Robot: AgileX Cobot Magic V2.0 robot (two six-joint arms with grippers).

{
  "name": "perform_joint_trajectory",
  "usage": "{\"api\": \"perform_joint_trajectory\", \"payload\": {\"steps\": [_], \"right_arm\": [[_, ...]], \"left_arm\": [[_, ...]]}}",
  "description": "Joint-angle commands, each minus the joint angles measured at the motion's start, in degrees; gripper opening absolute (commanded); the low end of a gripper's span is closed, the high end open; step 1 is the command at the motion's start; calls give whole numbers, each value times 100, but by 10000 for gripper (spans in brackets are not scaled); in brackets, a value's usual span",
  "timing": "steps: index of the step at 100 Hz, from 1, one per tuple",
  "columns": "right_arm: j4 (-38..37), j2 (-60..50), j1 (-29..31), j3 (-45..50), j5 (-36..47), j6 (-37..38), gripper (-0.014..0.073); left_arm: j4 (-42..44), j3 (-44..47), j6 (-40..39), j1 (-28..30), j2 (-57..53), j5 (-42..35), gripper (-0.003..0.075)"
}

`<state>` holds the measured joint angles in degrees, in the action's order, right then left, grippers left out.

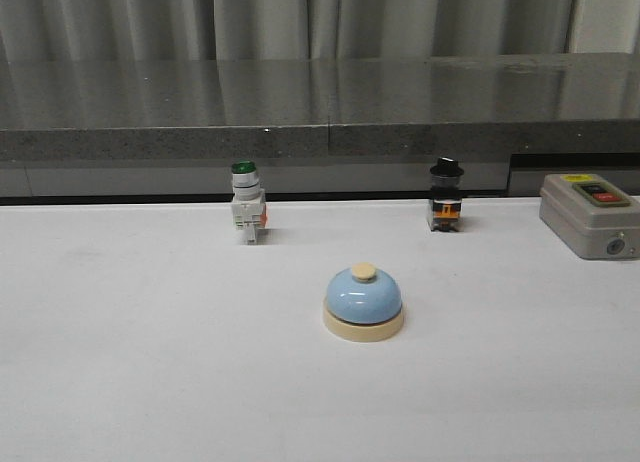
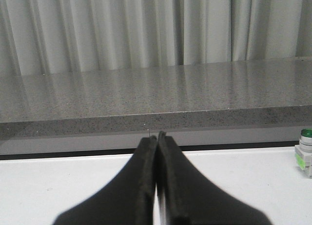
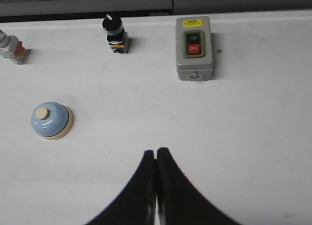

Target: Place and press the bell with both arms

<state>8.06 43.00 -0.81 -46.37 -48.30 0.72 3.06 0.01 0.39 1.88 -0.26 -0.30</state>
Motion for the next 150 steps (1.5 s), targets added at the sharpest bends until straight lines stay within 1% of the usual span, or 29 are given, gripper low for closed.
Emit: {"api": "perform_joint_trajectory", "payload": {"steps": [1,13,21,56,72,88,104,150], "right_arm": [[485,353,-10,-216,467,-413,-60],[1180,938,-216,-272,654,-1152,-60],[1425,1405,-433,-402,714,-1346,-60],[1428,3719,-1787,-1449,1071,-1352,-60],[1386,4623,-2164,-2000,1066,-1352,-60],[1382,5294,-2402,-2462,1022,-1352,-60],[1369,5689,-2565,-2728,981,-1352,-60],[1357,6231,-2614,-2744,1038,-1352,-60]], "left_arm": [[-47,251,-72,17,-168,-468,-20],[-47,251,-72,17,-168,-468,-20],[-47,251,-72,17,-168,-468,-20],[-47,251,-72,17,-168,-468,-20],[-47,251,-72,17,-168,-468,-20],[-47,251,-72,17,-168,-468,-20],[-47,251,-72,17,-168,-468,-20],[-47,251,-72,17,-168,-468,-20]]}}
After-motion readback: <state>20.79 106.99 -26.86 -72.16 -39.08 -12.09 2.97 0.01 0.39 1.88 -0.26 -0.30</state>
